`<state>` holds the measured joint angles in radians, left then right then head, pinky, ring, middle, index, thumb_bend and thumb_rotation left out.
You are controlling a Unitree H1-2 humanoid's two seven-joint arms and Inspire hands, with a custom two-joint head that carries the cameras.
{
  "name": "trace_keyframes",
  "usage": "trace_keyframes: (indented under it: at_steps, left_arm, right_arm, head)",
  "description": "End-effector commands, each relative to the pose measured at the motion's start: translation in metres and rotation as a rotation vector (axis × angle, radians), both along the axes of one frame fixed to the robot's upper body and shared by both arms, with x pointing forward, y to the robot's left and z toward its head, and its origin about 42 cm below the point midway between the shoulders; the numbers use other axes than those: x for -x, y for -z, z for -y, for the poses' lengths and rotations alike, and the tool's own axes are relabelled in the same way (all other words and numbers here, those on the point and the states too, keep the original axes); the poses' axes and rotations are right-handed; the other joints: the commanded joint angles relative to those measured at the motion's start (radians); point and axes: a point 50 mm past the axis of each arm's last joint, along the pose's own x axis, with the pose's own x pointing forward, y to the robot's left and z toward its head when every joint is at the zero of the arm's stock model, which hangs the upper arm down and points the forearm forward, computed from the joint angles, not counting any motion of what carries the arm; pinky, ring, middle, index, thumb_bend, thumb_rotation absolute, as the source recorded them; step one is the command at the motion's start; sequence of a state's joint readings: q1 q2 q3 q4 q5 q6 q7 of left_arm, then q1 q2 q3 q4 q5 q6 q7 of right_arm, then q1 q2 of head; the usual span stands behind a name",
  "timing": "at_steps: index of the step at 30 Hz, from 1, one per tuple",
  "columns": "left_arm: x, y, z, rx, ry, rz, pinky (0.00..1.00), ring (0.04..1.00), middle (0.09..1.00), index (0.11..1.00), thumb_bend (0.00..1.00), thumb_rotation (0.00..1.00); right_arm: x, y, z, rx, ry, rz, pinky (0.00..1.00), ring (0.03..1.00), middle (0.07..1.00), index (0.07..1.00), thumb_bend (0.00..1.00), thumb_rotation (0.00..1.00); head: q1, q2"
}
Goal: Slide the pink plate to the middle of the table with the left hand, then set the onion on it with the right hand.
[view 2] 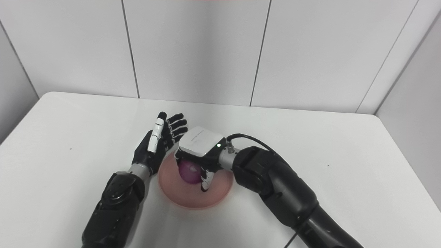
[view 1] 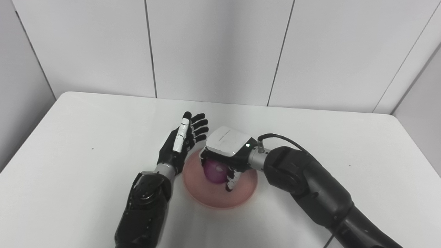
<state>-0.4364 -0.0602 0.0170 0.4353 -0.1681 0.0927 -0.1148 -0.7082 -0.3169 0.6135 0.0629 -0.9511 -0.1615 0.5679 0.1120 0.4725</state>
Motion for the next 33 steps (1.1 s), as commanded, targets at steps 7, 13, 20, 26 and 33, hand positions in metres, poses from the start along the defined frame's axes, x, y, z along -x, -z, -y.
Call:
trace_keyframes:
  at_steps: [7, 13, 20, 26, 33]
  left_arm:
    - [0.023, 0.047, 0.005, -0.016, -0.003, -0.191, 0.82, 0.830, 0.835, 0.776, 0.63, 0.95]
    - [0.022, 0.046, 0.005, -0.022, 0.002, -0.188, 0.82, 0.833, 0.839, 0.796, 0.62, 0.97]
    - [0.022, 0.045, 0.004, -0.019, 0.002, -0.187, 0.82, 0.838, 0.833, 0.783, 0.61, 0.97]
    - [0.022, 0.046, 0.002, -0.019, 0.001, -0.188, 0.82, 0.841, 0.831, 0.766, 0.60, 0.97]
    - [0.021, 0.045, -0.001, -0.011, 0.004, -0.186, 0.83, 0.848, 0.847, 0.778, 0.60, 0.97]
  right_arm:
    - [0.000, -0.020, -0.003, -0.021, -0.028, 0.049, 0.42, 0.499, 0.539, 0.507, 0.52, 0.10]
    - [-0.001, -0.025, -0.001, -0.050, -0.014, 0.035, 0.41, 0.488, 0.616, 0.667, 0.96, 0.42]
    - [-0.001, -0.040, 0.001, -0.068, -0.014, 0.052, 0.42, 0.543, 0.685, 0.717, 1.00, 0.53]
    - [-0.002, -0.054, 0.004, -0.098, -0.018, 0.054, 0.47, 0.564, 0.662, 0.704, 1.00, 0.52]
    - [-0.001, -0.076, 0.006, -0.095, -0.021, 0.093, 0.42, 0.544, 0.678, 0.712, 1.00, 0.53]
  head:
    - [-0.003, -0.004]
    - [-0.005, -0.009]
    - [-0.010, -0.010]
    - [-0.016, -0.008]
    - [-0.026, -0.010]
